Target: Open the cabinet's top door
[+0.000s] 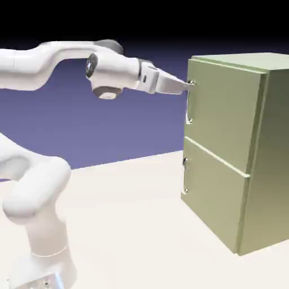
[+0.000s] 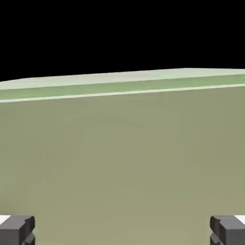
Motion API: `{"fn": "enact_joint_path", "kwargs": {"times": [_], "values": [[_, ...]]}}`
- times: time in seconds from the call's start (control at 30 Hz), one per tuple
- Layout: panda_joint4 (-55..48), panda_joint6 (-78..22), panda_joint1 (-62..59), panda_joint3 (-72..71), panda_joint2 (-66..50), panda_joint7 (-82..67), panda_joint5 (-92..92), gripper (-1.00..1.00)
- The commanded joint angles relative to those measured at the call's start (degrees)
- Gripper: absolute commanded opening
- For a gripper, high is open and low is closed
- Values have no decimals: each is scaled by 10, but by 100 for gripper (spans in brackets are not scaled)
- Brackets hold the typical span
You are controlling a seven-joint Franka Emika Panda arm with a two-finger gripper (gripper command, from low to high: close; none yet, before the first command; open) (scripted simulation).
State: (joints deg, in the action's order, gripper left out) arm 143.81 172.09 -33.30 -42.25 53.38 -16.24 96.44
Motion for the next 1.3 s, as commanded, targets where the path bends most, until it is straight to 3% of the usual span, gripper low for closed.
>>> {"fn": "enact_joint_path", "kwargs": {"times": [0.0,0.87,1.1,1.13,1.27], "values": [[-4,0,-9,-11,5,-15,25,0],[-120,-13,-237,-295,145,-410,673,0],[-195,-32,-339,-340,132,-419,696,0],[-195,-32,-339,-340,132,-419,696,-100],[-134,-79,-278,-306,110,-456,696,-100]]}}
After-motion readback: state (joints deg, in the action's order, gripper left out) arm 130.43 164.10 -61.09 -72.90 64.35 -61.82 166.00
